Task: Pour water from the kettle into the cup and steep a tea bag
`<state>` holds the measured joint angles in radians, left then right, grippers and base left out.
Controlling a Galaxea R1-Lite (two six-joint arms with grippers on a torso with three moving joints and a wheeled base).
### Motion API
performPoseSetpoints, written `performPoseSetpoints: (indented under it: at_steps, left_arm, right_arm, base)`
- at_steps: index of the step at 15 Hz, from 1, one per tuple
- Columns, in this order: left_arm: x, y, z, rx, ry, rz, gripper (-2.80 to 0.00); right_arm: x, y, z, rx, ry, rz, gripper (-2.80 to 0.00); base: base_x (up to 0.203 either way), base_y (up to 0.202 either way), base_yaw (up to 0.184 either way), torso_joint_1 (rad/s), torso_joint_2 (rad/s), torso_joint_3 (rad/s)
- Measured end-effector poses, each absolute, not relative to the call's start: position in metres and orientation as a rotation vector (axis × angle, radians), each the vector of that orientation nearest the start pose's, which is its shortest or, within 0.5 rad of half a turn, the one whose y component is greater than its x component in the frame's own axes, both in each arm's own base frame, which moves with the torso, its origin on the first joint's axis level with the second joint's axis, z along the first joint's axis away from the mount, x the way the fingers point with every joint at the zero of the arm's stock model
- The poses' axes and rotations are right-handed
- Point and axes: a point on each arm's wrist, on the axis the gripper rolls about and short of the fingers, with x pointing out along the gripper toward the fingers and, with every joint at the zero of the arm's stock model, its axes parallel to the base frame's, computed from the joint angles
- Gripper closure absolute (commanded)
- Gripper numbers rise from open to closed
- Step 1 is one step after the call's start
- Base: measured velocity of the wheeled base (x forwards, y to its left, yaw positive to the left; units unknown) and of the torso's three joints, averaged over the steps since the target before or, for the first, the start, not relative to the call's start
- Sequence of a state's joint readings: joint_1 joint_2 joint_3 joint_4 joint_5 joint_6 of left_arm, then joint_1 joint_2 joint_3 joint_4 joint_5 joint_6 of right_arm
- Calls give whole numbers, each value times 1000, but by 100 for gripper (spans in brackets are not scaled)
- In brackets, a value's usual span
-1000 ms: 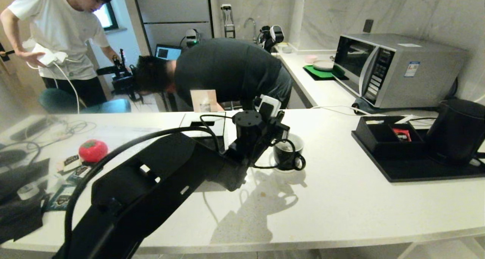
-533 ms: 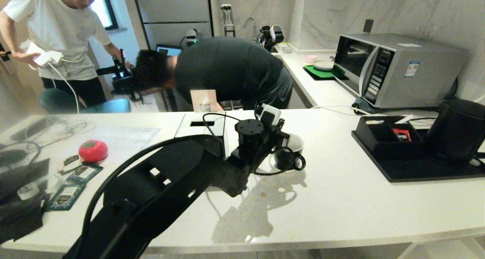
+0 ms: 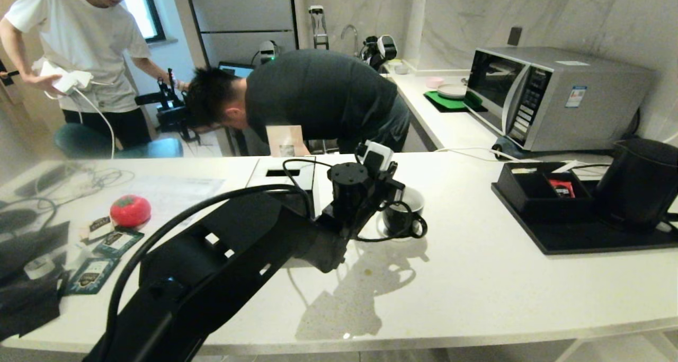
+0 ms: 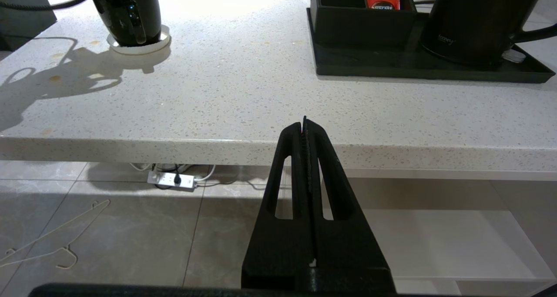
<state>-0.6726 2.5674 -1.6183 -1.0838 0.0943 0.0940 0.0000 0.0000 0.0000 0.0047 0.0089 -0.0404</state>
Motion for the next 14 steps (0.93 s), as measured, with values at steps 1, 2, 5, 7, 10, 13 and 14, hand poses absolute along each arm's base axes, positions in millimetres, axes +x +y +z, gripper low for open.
performPoseSetpoints:
  at_steps: [1,2,5,7,10,13,14]
  left_arm:
    - [405,-320,81,44,-160,-570,0]
    - [405,-319,85,43,-166,-568,0]
    - [404,-317,95,36,-188,-563,0]
    - [404,-315,104,31,-202,-559,0]
    - [404,-310,117,24,-223,-552,0]
    - [405,-304,129,17,-244,-538,0]
    - [405,-302,133,15,-250,-535,0]
  right_arm:
    - [-23,0,75,-40,4,9,0]
    - [-23,0,75,-40,5,9,0]
    - [-23,0,75,-41,5,9,0]
    - [-23,0,75,-41,4,9,0]
    - [-23,0,75,-41,4,9,0]
    - [-23,0,75,-40,4,9,0]
    - [-23,0,75,-40,4,9,0]
  base:
    - [0,0,0,0,0,0]
    - [0,0,0,0,0,0]
    - [0,0,0,0,0,0]
    - [0,0,0,0,0,0]
    - [0,0,0,0,0,0]
    - [0,0,0,0,0,0]
    - [0,0,0,0,0,0]
